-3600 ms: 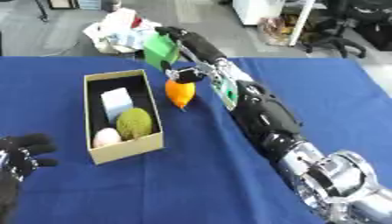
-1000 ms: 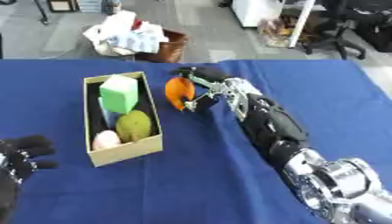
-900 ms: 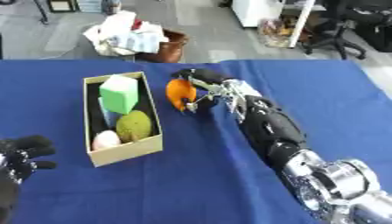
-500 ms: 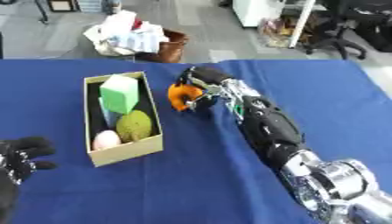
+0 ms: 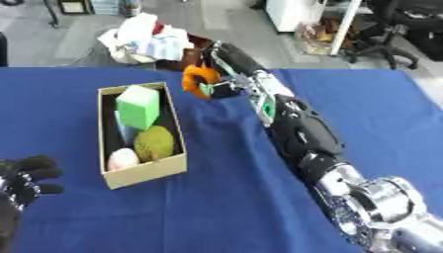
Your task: Pick up objects on the table and place them in the box.
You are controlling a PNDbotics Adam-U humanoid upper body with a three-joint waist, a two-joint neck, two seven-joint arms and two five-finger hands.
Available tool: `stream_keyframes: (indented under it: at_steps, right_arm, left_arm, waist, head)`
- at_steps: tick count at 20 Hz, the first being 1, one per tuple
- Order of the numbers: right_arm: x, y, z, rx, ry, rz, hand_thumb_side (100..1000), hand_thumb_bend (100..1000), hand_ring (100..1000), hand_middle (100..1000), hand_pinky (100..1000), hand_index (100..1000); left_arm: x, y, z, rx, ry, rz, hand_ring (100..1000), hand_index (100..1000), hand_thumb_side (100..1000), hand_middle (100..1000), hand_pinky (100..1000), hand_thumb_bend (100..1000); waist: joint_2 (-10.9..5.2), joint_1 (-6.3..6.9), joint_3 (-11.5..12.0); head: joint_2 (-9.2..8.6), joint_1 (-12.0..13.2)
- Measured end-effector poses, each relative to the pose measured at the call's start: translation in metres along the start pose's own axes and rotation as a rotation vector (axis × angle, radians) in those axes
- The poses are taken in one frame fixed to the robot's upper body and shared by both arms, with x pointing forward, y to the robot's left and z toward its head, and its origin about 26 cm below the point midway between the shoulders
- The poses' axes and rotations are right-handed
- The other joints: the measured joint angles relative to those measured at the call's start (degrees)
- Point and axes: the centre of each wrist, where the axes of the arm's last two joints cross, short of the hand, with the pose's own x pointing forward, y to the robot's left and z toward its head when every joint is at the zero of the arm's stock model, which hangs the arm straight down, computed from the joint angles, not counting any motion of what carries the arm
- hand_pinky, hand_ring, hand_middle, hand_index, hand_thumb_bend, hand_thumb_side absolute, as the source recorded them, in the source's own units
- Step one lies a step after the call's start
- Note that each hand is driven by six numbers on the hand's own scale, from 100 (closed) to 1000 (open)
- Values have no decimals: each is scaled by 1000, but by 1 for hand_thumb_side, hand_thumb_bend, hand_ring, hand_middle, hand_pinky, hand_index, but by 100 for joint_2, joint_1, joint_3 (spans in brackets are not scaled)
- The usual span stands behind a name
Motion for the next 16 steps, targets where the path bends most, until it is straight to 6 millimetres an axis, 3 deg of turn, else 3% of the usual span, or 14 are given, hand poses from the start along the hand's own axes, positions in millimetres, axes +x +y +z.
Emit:
stream_keyframes:
  at_steps: [11,15,16]
  right_arm:
    - [4,-8,-6,-23,-7,-112,148,100,346,374,304,638]
    - [12,-2,-10,10,-54,-126,192,100,428,485,404,774]
    - [15,1,-11,23,-71,-131,210,100,486,569,476,857]
  left_arm:
    - [6,-7,-8,-55,-26,8,716,744,890,662,627,100]
    - [8,-7,-9,-63,-32,9,715,744,889,661,627,100]
    - [8,-8,-9,-66,-33,10,715,744,889,661,627,100]
  waist:
    - [79,-2,487]
    - [91,-2,556]
    - [92,-2,558]
  head:
    - [-94,-85]
    - [-96,-121]
    - [-96,-131]
